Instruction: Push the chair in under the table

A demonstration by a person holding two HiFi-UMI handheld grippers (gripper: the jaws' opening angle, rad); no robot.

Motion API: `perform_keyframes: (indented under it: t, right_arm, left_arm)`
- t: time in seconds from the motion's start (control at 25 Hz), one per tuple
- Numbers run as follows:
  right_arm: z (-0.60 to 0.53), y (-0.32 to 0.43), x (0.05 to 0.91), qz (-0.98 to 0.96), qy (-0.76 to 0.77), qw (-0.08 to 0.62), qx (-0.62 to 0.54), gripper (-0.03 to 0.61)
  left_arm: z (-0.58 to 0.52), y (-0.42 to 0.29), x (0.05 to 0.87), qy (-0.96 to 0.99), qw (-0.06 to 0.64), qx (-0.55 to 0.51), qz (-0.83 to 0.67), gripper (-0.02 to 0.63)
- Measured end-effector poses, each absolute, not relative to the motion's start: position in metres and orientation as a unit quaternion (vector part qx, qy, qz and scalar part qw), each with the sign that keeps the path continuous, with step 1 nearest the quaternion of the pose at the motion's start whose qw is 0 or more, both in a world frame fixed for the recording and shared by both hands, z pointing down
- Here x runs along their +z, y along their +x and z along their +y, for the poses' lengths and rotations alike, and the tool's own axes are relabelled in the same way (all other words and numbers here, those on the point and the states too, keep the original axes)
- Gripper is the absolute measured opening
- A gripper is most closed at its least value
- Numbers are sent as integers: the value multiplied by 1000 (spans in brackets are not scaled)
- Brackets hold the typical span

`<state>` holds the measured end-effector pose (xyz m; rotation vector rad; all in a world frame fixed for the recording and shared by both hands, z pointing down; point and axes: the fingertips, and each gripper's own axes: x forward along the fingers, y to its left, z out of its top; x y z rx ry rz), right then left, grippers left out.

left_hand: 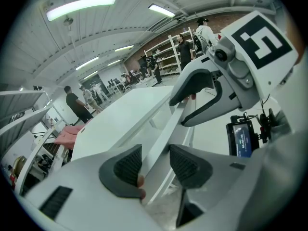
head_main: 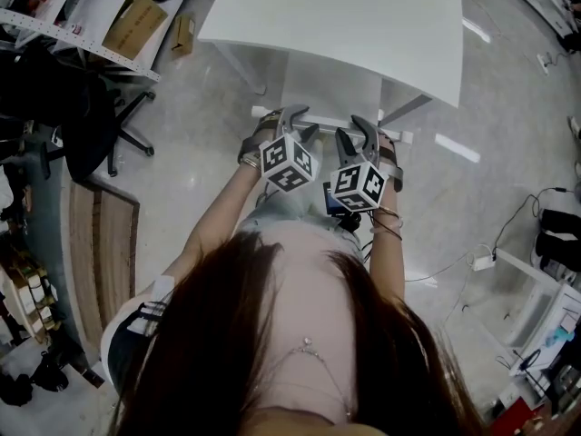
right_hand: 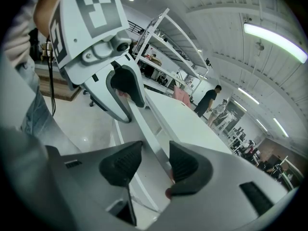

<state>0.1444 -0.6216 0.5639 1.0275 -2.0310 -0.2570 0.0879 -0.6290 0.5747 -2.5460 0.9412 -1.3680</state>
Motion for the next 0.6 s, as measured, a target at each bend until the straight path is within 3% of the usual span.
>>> perform_keyframes:
  t: [0.6]
  right_arm:
    - [-651, 146, 565, -810, 403, 414, -102, 184]
  left_arm:
    - [-659, 89, 576, -836, 47, -449, 311, 186]
